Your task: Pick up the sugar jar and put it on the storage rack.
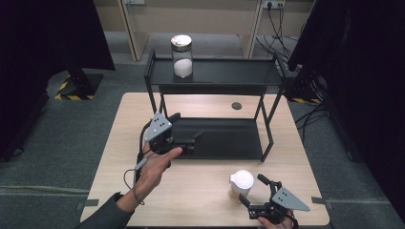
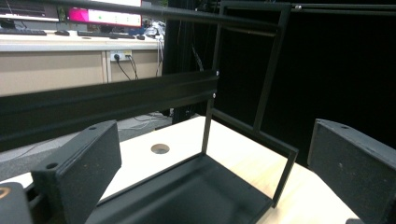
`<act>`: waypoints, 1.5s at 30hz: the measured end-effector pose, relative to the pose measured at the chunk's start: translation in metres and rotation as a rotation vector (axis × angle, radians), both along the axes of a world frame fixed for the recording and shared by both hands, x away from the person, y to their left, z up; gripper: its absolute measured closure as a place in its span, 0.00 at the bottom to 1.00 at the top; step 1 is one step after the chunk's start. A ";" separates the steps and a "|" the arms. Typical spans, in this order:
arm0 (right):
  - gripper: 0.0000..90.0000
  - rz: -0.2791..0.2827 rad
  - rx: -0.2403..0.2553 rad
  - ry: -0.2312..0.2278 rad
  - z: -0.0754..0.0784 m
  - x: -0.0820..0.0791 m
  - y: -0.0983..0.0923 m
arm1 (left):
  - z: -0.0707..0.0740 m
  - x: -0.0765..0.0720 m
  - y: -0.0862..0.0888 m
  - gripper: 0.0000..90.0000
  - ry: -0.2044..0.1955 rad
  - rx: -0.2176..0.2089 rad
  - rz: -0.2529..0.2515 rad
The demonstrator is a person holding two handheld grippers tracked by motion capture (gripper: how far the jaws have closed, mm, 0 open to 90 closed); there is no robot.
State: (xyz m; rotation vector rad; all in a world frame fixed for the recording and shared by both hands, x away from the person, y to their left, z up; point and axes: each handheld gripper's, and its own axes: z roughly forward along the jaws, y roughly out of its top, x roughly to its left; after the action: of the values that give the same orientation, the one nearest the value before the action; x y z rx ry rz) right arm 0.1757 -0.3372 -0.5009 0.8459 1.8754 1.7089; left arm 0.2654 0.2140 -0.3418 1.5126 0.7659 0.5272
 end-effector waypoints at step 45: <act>0.00 0.003 0.009 -0.001 -0.001 0.000 -0.002 | -0.115 -0.040 0.020 0.03 0.022 0.050 -0.086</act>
State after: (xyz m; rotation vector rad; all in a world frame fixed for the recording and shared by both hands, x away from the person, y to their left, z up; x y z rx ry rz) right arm 0.1759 -0.3393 -0.5014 0.8460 1.8711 1.7207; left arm 0.2250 0.2335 -0.4566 1.5925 0.7055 0.4690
